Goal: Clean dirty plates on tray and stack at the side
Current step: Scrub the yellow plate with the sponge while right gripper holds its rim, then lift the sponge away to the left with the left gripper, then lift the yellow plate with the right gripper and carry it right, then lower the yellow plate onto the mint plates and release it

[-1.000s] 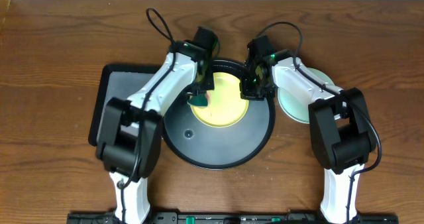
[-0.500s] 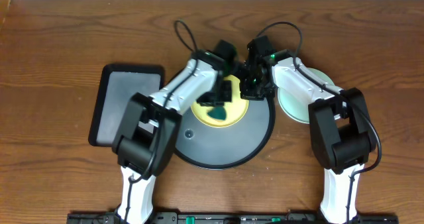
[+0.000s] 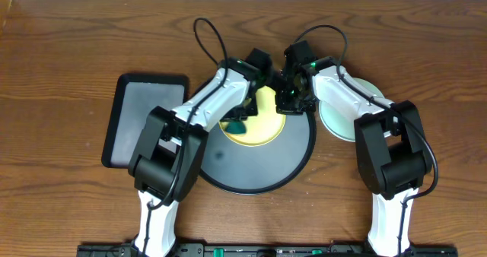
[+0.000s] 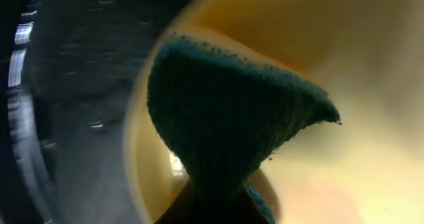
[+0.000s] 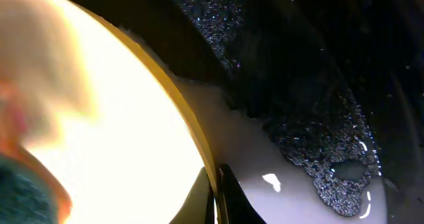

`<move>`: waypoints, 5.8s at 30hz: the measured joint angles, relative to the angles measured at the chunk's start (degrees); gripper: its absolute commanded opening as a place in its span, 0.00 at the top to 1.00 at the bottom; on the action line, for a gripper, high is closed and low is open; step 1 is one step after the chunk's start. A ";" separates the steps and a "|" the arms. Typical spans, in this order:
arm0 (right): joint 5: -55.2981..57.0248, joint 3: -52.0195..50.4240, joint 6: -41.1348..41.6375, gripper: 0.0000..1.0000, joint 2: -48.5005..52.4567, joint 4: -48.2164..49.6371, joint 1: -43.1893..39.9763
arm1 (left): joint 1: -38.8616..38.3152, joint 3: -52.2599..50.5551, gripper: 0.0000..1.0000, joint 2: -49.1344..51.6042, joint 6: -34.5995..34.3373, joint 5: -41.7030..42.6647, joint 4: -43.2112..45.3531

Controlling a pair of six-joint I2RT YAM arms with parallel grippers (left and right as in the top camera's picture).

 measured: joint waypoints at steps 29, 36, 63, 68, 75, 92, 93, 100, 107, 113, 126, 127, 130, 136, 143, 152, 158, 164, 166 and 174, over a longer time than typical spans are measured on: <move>-0.20 -0.02 -0.13 0.99 0.00 0.35 0.02 | 0.81 0.07 0.92 0.00 3.67 -2.82 3.15; -0.20 -0.02 -0.13 0.99 0.00 0.28 0.00 | 0.92 0.09 0.92 0.00 6.38 3.41 3.23; -0.22 -0.02 -0.13 0.99 0.00 0.13 0.00 | 3.74 3.34 0.92 0.22 15.19 0.20 -1.31; -0.22 -0.02 -0.13 0.99 0.00 0.04 0.02 | 8.07 11.76 0.92 0.76 14.60 -0.15 -11.98; -0.26 -0.02 -0.13 0.99 0.00 0.02 0.00 | 13.18 20.81 0.92 -0.48 14.60 -0.11 -16.87; 5.44 -1.60 -4.87 0.99 -5.49 -1.90 0.11 | 16.87 20.90 0.92 -2.40 14.60 0.04 -16.90; 6.45 -1.60 -5.18 0.99 -6.75 -1.95 0.07 | 16.87 20.90 0.92 -2.40 14.60 0.04 -16.92; 13.86 -1.60 -6.60 0.99 -15.15 -2.45 0.15 | 16.87 20.90 0.92 -2.40 14.60 0.04 -16.90; 22.27 -1.60 -6.08 0.99 -16.09 -5.68 1.57 | 16.87 20.90 0.92 -2.40 14.60 0.04 -16.90; 32.11 -1.60 -5.75 0.99 -19.15 -7.08 4.76 | 16.87 20.90 0.92 -2.40 14.60 0.07 -16.85; 60.00 -1.60 -5.73 0.99 -30.84 -7.02 16.61 | 16.87 20.90 0.92 -2.40 14.60 0.07 -16.63; 62.62 -1.60 -5.75 0.99 -31.28 -7.02 17.86 | 16.87 20.90 0.92 -2.40 14.60 0.07 -16.63; 69.77 -1.60 -5.77 0.99 -31.76 -7.08 21.70 | 16.87 20.90 0.92 -2.40 14.60 0.07 -16.63; 81.29 -1.60 -5.79 0.99 -31.76 -7.10 27.85 | 16.87 20.90 0.92 -2.40 14.60 0.07 -16.61; 84.24 -1.60 -5.40 0.99 -31.76 -7.10 28.20 | 16.87 20.90 0.92 -2.40 14.60 0.07 -16.61; 63.17 -1.60 -4.44 0.99 -31.85 -7.17 19.65 | 16.87 20.90 0.92 -2.40 14.60 0.07 -16.63; 45.09 -1.60 -3.50 0.99 -33.03 -7.87 5.75 | 16.87 20.90 0.92 -2.40 14.60 0.31 -16.63; 35.69 -1.64 -1.53 0.99 -33.44 -11.87 -10.19 | 16.87 20.90 0.92 -2.40 14.60 0.48 -16.61; 34.38 -2.16 -1.20 0.99 -33.44 -12.11 -15.04 | 16.87 20.90 0.92 -2.40 14.60 0.48 -16.61; 31.01 -14.14 -0.42 0.99 -33.27 -5.01 -26.18 | 16.87 20.90 0.92 -2.40 14.60 0.48 -16.61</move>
